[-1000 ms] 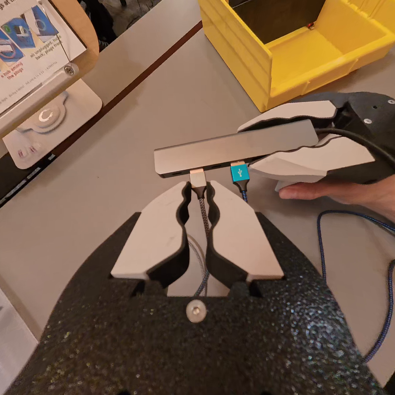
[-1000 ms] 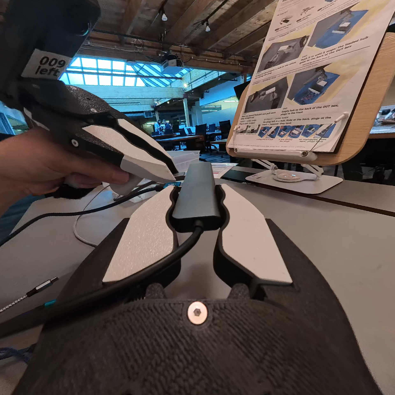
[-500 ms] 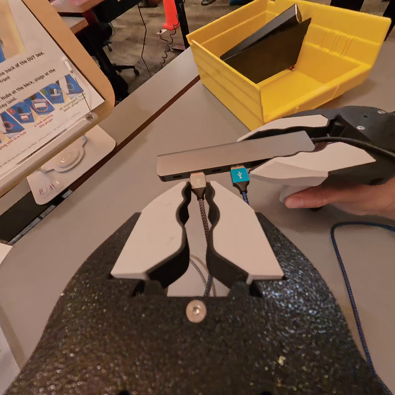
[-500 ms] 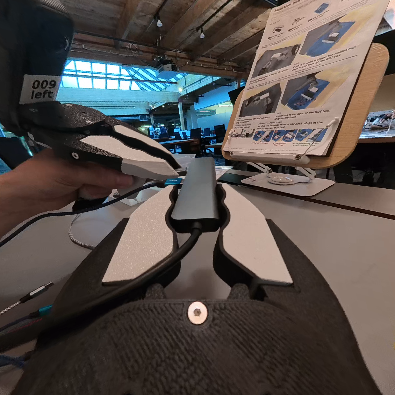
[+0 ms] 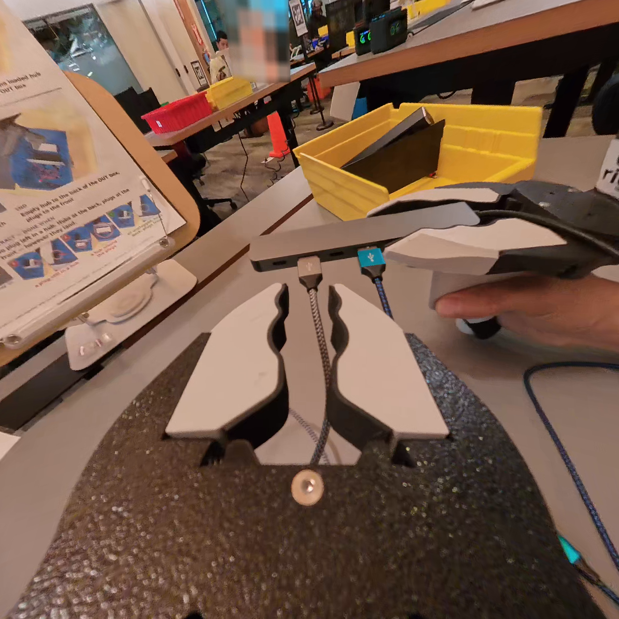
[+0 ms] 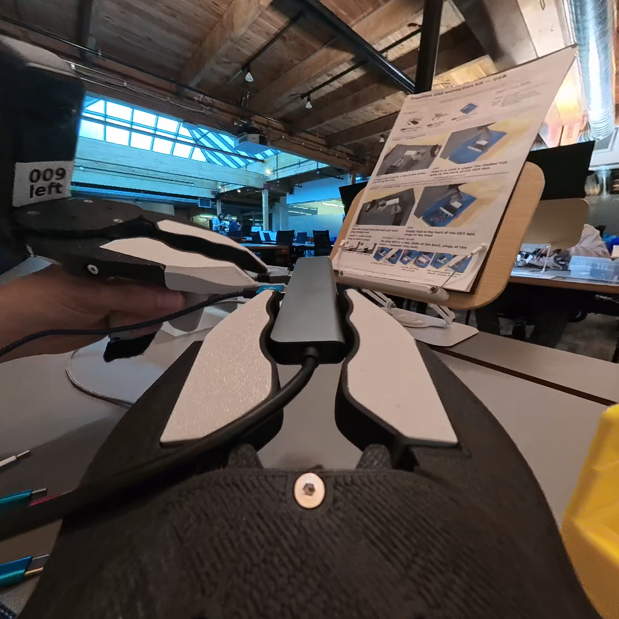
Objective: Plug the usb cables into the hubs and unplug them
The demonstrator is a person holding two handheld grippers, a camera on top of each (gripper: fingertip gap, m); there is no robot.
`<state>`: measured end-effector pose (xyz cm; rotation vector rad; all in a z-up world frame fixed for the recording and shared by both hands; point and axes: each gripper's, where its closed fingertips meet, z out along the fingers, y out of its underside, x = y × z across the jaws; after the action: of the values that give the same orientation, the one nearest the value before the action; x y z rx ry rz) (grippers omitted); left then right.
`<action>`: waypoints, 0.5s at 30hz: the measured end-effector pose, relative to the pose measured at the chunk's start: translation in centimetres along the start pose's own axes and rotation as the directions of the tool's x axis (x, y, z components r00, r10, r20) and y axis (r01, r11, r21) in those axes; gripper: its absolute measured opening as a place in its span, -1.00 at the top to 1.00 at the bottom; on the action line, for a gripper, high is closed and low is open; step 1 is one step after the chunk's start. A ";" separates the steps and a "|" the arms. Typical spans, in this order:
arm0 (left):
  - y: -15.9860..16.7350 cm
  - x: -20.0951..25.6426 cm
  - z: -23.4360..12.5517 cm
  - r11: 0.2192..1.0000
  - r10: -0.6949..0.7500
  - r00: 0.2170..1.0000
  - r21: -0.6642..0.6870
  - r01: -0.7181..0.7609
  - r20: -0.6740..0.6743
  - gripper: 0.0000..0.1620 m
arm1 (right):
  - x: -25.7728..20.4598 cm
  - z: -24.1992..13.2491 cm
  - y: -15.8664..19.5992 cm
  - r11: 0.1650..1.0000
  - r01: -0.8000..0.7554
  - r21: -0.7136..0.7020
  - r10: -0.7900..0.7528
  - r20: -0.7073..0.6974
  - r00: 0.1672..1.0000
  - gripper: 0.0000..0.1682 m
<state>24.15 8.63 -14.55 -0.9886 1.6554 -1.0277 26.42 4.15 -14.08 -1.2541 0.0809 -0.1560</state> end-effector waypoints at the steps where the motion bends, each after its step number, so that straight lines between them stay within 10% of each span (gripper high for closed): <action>1: -0.1 0.1 -0.1 1.000 -0.016 1.000 0.008 0.016 -0.006 0.73 | -0.1 0.0 0.0 1.000 0.007 0.004 -0.007 0.000 1.000 0.58; 15: 0.6 0.5 0.1 0.999 -0.041 0.999 -0.006 0.040 -0.014 0.89 | -0.5 0.1 -0.2 1.000 -0.017 0.026 0.016 0.012 1.000 0.58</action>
<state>23.99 8.36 -15.26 -1.0244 1.6568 -1.0597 25.97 4.29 -13.83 -1.2277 0.0789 -0.1350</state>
